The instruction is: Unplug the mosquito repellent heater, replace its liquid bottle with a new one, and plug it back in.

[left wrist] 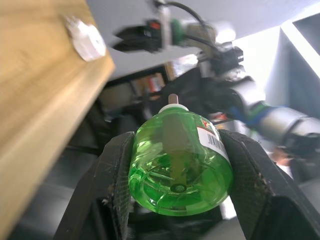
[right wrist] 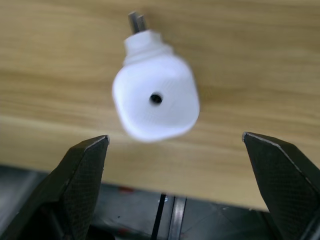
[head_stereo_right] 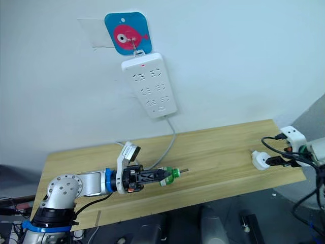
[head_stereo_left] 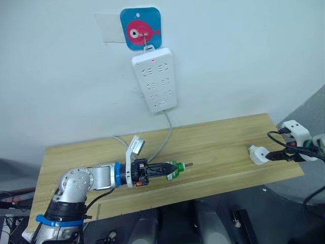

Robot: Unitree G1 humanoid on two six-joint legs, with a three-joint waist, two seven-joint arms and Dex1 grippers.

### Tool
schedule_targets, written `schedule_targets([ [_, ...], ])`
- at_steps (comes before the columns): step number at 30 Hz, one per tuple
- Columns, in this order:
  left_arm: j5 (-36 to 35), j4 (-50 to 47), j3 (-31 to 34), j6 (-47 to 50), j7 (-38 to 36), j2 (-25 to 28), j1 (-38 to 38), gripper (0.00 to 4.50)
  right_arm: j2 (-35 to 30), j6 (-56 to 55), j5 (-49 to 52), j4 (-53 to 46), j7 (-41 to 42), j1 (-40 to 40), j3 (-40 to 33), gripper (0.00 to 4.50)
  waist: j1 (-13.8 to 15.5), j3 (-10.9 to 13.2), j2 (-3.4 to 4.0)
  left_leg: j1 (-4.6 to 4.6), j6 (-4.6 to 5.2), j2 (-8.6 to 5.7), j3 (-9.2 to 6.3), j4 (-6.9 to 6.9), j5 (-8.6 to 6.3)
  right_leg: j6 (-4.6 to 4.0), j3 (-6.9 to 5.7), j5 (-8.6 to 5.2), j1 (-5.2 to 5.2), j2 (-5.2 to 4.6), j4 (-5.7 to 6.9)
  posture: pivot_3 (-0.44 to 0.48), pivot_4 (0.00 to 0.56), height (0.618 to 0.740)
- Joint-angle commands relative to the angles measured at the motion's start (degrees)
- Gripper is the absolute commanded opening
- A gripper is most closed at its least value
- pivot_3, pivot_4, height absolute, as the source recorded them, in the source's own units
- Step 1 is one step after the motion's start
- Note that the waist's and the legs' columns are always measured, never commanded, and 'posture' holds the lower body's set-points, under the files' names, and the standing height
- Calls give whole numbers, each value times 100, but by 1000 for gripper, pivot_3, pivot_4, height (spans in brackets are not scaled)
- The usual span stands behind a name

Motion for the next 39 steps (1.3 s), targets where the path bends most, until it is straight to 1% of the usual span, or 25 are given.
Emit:
schedule_targets([
  [1, 1924, -797, -615, -2580, -378, -444, -9, 2236, 592, 2474, 1375, -2170, -48, 233, -1993, 4479, -26, -3, 5, 2, 0, 2, 3, 0, 0, 0, 3, 0, 2, 0, -2, -193, 270, 740],
  [3, 2496, -658, -699, -3380, -284, -736, 43, 2236, 1340, 2926, 2380, -2885, -462, 587, -3067, 4479, -23, -7, -4, 7, 2, 22, 44, 4, -2, -2, 7, 15, 4, -1, -11, -205, 270, 740],
  [5, 2983, -573, -833, -4011, -267, -910, 95, 2236, 2167, 2957, 3369, -3567, -1144, 1020, -3884, 4479, 0, -11, -11, 10, 23, 40, 38, 4, -16, -3, -5, 17, 13, 10, -17, -211, 268, 740],
  [7, 3340, -516, -930, -4460, -233, -1031, 130, 2236, 3243, 2957, 4144, -4126, -2264, 1198, -4533, 4479, 1, -11, -9, 5, 22, 62, 49, 0, -19, -6, -2, 16, 7, 12, -15, -210, 269, 740],
  [8, 3527, -494, -989, -4692, -231, -1075, 135, 2236, 3899, 2957, 4481, -4393, -2917, 1176, -4811, 4479, -1, -10, -8, 3, 23, 62, 59, -5, -19, -7, -2, 16, 2, 13, -8, -208, 268, 740],
  [11, 3907, -411, -1072, -5050, -35, -1295, 63, 2236, 5627, 2957, 5249, -5306, -4443, 1124, -5129, 4479, -53, -12, -5, 5, 25, 62, 78, 3, -19, -6, 2, 19, -2, 12, -3, -209, 265, 740],
  [13, 4077, -327, -1081, -5173, 77, -1410, -14, 2236, 6571, 2827, 5691, -5639, -5420, 1062, -5235, 4479, -105, -13, -2, 7, 25, 63, 77, 4, -19, -5, 0, 20, -3, 12, -3, -207, 265, 740],
  [15, 4203, -236, -1095, -5256, 161, -1507, -82, 2236, 7123, 2503, 6286, -5888, -6299, 1248, -4960, 4479, -118, -11, 4, 6, 25, 63, 69, 1, -19, -5, -8, 20, -5, 12, -1, -203, 264, 740],
  [17, 4236, -192, -1087, -5253, 220, -1577, -122, 2236, 7200, 2027, 6963, -5958, -7120, 1532, -4483, 4479, -130, -12, 4, 1, 26, 56, 68, 4, -19, -5, -11, 20, -7, 7, -5, -199, 259, 740],
  [19, 4258, -222, -1121, -5209, 264, -1627, -150, 2236, 7109, 1427, 7572, -5935, -7914, 1739, -3965, 4479, -164, -12, 4, 2, 27, 57, 70, 3, -20, -5, -10, 20, -8, 8, -8, -199, 259, 740],
  [22, 4303, -331, -1204, -5154, 348, -1717, -145, 2236, 6795, 595, 8219, -5937, -8737, 1978, -3169, 4479, -186, -12, 7, 4, 27, 66, 70, -3, -20, -5, -13, 19, -10, 15, -5, -199, 251, 740],
  [24, 4327, -380, -1234, -5148, 408, -1786, -155, 2236, 6530, 107, 8531, -5944, -9071, 2100, -2759, 4479, -207, -14, 9, 6, 28, 65, 76, -1, -20, -5, -9, 19, -10, 15, -2, -199, 251, 740],
  [27, 4361, -404, -1252, -5160, 493, -1851, -158, 2236, 6132, -496, 8847, -5979, -9373, 2322, -2251, 4479, -232, -16, 11, 8, 29, 66, 76, 1, -20, -4, -11, 18, -6, 17, -1, -197, 245, 740],
  [30, 4368, -468, -1251, -5199, 506, -1870, -131, 2236, 5759, -1037, 9098, -6000, -9511, 2450, -1910, 4479, -235, -16, 11, 7, 29, 65, 75, 0, -20, -3, -11, 18, -5, 17, -5, -191, 244, 740],
  [33, 4328, -552, -1264, -5147, 489, -1854, -102, 2236, 5435, -1513, 9243, -6027, -9552, 2507, -1633, 4479, -235, -16, 11, 7, 29, 65, 76, 1, -20, -3, -11, 18, -4, 17, -5, -191, 244, 740],
  [39, 4266, -664, -1269, -5055, 467, -1798, -7, 2236, 5043, -2231, 9308, -6001, -9557, 2556, -1275, 4479, -232, -16, 11, 7, 29, 66, 76, 1, -20, -3, -10, 17, -4, 20, -4, -184, 247, 740],
])
